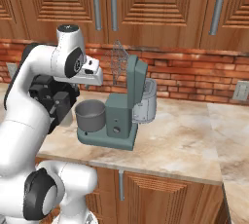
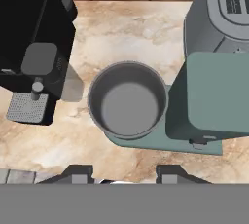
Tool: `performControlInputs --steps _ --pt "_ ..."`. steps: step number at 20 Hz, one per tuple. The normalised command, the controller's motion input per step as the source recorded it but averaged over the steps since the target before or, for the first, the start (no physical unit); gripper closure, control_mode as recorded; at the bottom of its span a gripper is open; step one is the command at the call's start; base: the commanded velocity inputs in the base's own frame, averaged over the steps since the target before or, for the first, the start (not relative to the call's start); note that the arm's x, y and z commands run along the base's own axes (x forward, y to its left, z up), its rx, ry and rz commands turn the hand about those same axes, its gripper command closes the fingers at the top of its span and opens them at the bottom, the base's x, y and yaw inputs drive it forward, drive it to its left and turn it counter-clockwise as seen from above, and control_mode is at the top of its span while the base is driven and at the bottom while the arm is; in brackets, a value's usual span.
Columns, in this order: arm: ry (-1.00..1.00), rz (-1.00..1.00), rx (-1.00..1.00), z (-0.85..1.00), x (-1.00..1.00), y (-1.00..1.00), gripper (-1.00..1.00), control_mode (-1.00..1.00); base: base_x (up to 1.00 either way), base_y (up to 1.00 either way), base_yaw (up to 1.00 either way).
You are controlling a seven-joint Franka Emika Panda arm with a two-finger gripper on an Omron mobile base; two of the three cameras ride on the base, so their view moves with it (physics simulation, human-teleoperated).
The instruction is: Close the stand mixer head.
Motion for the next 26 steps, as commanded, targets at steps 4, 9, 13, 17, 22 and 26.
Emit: performControlInputs --steps 4,9,13,17,22,26 --pt "-0.1 0.0 0.03 0.05 -0.5 -0.19 -1.0 -1.0 0.0 0.0 0.0" --pt "-0.25 0.0 0.11 0.21 -0.97 -0.74 -1.0 -1.0 0.0 0.0 0.0" --pt "-0.26 0.01 0.06 0.29 -0.73 -0.72 -1.0 -1.0 0.0 0.0 0.0" --pt "-0.32 0.1 0.0 0.29 -0.23 -0.64 -1.0 -1.0 0.0 0.0 0.0" --pt "-0.23 0.23 0.02 0.56 -0.08 -0.47 -1.0 -1.0 0.0 0.0 0.0" --pt "-0.17 0.27 0.0 0.39 0.0 -0.41 -1.0 -1.0 0.0 0.0 0.0"
